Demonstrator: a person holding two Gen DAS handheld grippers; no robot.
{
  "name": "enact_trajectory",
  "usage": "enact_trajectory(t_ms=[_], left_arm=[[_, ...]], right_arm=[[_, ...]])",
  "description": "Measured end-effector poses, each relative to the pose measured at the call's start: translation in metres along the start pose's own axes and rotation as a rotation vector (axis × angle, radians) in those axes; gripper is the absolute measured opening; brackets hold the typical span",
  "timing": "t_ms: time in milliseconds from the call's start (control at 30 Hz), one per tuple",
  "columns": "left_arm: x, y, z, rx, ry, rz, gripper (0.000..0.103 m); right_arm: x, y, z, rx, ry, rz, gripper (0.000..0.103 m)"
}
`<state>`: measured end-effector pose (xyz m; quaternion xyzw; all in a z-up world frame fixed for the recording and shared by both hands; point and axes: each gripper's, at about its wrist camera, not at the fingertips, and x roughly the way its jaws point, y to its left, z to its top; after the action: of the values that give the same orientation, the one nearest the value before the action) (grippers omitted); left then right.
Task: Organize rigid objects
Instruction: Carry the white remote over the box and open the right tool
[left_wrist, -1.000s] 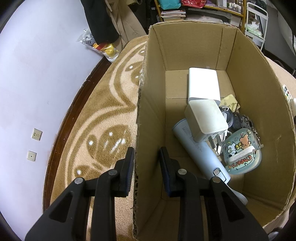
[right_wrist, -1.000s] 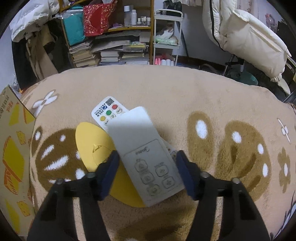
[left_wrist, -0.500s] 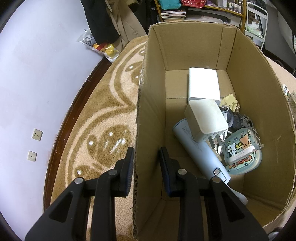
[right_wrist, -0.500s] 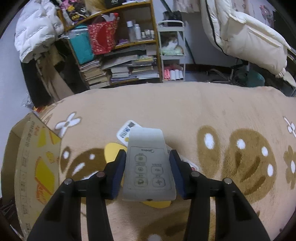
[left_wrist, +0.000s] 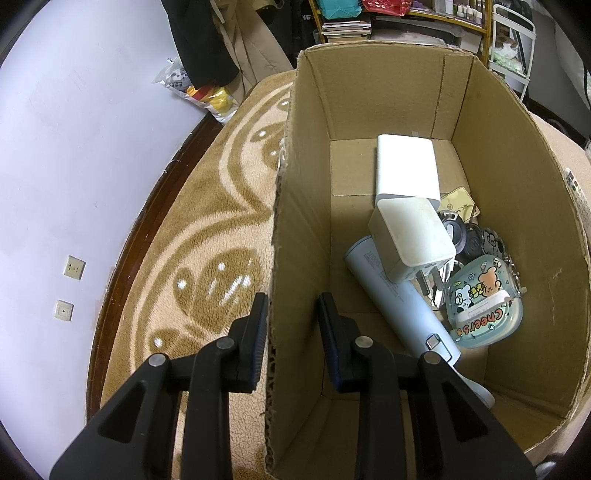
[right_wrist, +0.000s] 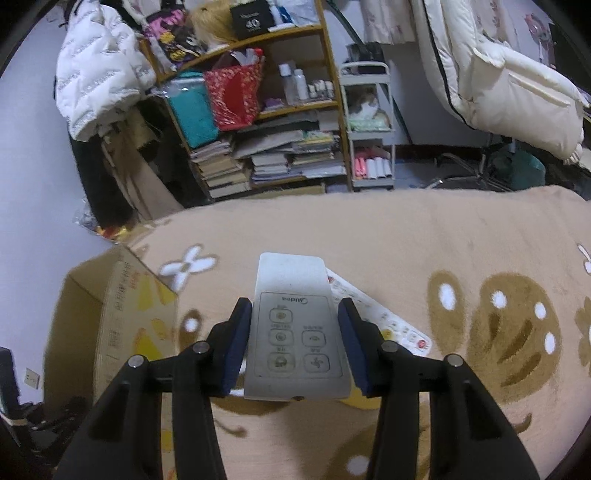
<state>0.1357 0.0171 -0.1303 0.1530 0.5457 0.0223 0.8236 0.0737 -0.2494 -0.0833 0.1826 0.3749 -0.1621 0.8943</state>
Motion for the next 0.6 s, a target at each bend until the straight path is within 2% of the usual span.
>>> enact_trajectory(t_ms=[167, 333, 600], left_arm=[[0.0, 0.0, 0.0, -0.003, 0.001, -0.002, 0.027], [0.0, 0.001, 0.0, -0.004, 0.002, -0.004, 0.027], [0.001, 0.001, -0.001, -0.004, 0.002, -0.004, 0.027]], right_arm=[[-0.014, 0.021, 0.005, -0.023, -0.034, 0.046, 0.051], [-0.031, 0.043, 0.007, -0.015, -0.066, 0.17, 0.051], [-0.051, 0.088, 0.002, -0.115, -0.1, 0.247, 0.051]])
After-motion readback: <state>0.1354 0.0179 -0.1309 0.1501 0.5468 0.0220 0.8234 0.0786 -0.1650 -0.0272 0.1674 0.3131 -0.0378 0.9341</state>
